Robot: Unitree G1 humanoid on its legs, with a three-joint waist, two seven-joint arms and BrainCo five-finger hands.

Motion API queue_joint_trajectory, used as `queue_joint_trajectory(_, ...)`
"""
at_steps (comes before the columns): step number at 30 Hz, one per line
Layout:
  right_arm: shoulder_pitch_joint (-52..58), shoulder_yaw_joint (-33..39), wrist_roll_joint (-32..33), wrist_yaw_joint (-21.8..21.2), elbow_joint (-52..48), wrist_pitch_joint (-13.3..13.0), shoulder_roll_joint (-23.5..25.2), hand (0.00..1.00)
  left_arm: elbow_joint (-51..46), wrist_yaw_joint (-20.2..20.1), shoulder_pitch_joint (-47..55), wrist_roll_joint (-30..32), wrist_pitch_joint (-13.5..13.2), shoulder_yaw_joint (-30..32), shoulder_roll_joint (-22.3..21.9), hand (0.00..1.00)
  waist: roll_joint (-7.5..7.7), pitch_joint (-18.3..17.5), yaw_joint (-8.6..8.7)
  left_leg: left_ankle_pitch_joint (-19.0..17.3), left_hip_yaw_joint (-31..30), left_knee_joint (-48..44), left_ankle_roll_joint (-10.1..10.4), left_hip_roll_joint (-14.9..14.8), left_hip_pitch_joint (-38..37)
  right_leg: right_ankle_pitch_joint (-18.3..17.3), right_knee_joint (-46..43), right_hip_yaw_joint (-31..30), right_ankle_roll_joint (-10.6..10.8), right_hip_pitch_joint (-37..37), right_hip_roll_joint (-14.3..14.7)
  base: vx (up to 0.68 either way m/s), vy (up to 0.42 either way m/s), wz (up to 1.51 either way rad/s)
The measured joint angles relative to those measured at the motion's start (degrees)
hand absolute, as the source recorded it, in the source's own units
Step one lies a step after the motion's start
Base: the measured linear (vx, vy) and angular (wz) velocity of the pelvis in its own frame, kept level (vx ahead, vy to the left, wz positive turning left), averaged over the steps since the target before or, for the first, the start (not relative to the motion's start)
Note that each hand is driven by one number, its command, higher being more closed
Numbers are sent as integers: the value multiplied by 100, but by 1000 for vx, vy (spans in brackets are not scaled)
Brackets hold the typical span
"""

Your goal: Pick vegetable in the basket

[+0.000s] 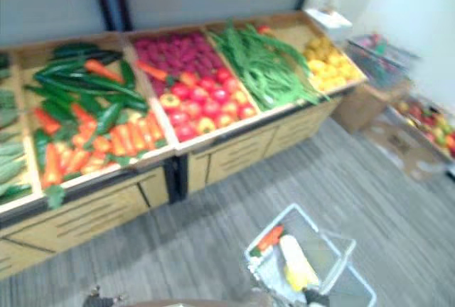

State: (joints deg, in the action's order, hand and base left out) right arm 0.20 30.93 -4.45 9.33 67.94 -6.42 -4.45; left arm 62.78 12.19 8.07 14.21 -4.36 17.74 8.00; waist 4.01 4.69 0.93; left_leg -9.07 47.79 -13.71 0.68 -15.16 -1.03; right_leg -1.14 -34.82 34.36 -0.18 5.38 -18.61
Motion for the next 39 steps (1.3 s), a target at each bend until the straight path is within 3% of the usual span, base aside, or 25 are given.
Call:
queue_joint_trajectory(1,-29,-1,1,5,-19,-13,-34,100,6,-2,28,0,-5,39,-139,0,-173,-6,-13,-10,267,-126,-2,-192,-31,-76,434,69,83,-57,256,-79,-276,-197)
queue_joint_trajectory(2,-56,-7,2,12,-24,-9,-67,100,5,-2,45,0,-13,30,-190,0,-262,-44,-26,-13,409,-134,3,-252,-54,-214,603,103,168,-70,281,-62,-245,-148)
queue_joint_trajectory(3,-83,-42,3,13,-7,16,-78,100,4,-4,-5,0,-26,-12,-232,0,-208,-50,-8,-51,662,-235,56,-232,-67,-518,706,262,307,-42,167,-35,-279,-140)
queue_joint_trajectory(4,-89,-67,2,17,52,48,-94,100,7,-3,-178,1,-36,15,-195,0,-116,16,-3,-180,1098,-487,167,-272,-142,-894,1024,514,311,-27,180,-18,-279,-144)
queue_joint_trajectory(6,-61,-183,3,35,45,78,-131,100,0,0,-235,5,-40,53,-272,0,-248,65,-34,-211,1419,-666,211,-452,-218,-925,1592,321,314,-92,527,-47,-292,-127)
queue_joint_trajectory(7,15,-215,5,42,32,66,-149,100,3,4,-236,16,-42,44,-337,0,-345,35,61,-211,1489,-794,211,-588,-222,-923,1973,215,316,-151,757,-82,-231,-101)
queue_joint_trajectory(10,292,-147,69,105,41,71,-176,100,50,15,-349,56,-46,11,-377,0,-481,39,96,-143,1641,-1563,207,-1162,-436,-879,2254,-120,264,-350,1150,-54,-118,-73)
queue_joint_trajectory(12,451,-155,67,150,39,42,-214,100,47,15,-318,56,-49,11,-404,0,-497,38,112,117,1580,-2186,168,-1501,-560,-866,2365,-430,234,-492,1278,-41,-97,-89)
queue_joint_trajectory(13,498,-165,63,148,34,-15,-256,100,47,26,-307,57,-53,19,-401,0,-501,42,95,440,1198,-2622,94,-1652,-517,-833,2456,-717,182,-552,1319,-8,-38,-115)
queue_joint_trajectory(14,474,-206,63,151,31,-19,-254,100,45,39,-313,59,-60,64,-389,0,-425,94,49,572,310,-3053,76,-1618,-153,-804,2491,-1086,140,-550,1288,10,3,-121)
queue_joint_trajectory(15,449,-212,63,151,29,-20,-270,100,47,45,-314,56,-65,64,-391,0,-432,98,51,362,-303,-3165,145,-1440,87,-800,2489,-1274,146,-522,1250,5,68,-125)
queue_joint_trajectory(16,420,-212,63,151,30,-22,-315,100,52,57,-310,55,-70,60,-395,0,-431,100,49,-38,-1536,-3227,218,-946,512,-780,2488,-1588,177,-467,1168,24,118,-140)
queue_joint_trajectory(17,406,-204,64,137,50,-28,-348,100,41,86,-204,54,-60,40,-435,0,-426,104,2,-289,-2505,-2834,401,-334,625,-713,2501,-1966,225,-455,1121,32,137,-154)
queue_joint_trajectory(19,386,-206,56,110,50,-35,-344,100,51,103,-2,54,-57,-48,-461,0,-440,109,-10,-474,-3617,-1870,557,302,588,-668,2545,-2489,293,-423,1162,41,165,-148)
queue_joint_trajectory(21,404,-206,57,96,47,-35,-364,100,47,102,93,55,-68,-108,-468,0,-476,116,-44,-483,-4677,-892,564,668,624,-640,2574,-3038,345,-258,1277,13,329,-157)
queue_joint_trajectory(22,412,-207,56,85,25,-39,-407,100,48,101,124,57,-69,-121,-483,0,-562,113,-90,-386,-5240,-297,541,753,680,-589,2572,-3341,429,-90,1400,3,306,-164)
queue_joint_trajectory(23,409,-208,55,82,19,-33,-396,100,61,102,125,57,-63,-121,-476,0,-596,109,-131,-477,-5266,-261,582,794,685,-534,2571,-3522,530,-39,1412,31,255,-124)
queue_joint_trajectory(25,546,-205,56,59,-25,-43,-228,100,-27,125,36,123,-86,-164,-346,0,-320,105,-99,-422,-4825,-102,428,1074,683,-360,2806,-3944,784,51,1146,107,254,-66)
queue_joint_trajectory(29,715,-261,57,76,-483,-74,-124,100,-138,122,-18,255,-170,-350,-294,0,-206,71,-99,-517,-4229,-9,215,1315,537,-112,2906,-4138,906,175,883,77,204,-63)
queue_joint_trajectory(32,725,-492,36,70,-661,-135,-109,100,-136,113,-169,297,-179,-522,-218,0,-200,59,-121,-523,-3889,180,200,1345,345,7,2912,-4111,900,267,846,79,82,-52)
queue_joint_trajectory(33,716,-509,17,58,-684,-135,-93,100,-137,113,-185,300,-183,-556,-215,0,-201,59,-124,-523,-3863,198,200,1323,303,28,2897,-4045,873,271,853,74,16,-46)
queue_joint_trajectory(37,647,-384,2,41,-818,-127,147,100,-157,92,-201,281,-191,-469,-320,0,-244,36,-195,-522,-3414,281,200,1104,57,110,2576,-2782,747,355,879,56,-16,-34)
queue_joint_trajectory(39,655,-225,4,46,-842,-128,210,100,-162,65,-169,200,-203,-311,-395,0,-274,11,-258,-522,-3280,368,201,1075,-28,95,2563,-2539,723,346,888,13,-34,-26)
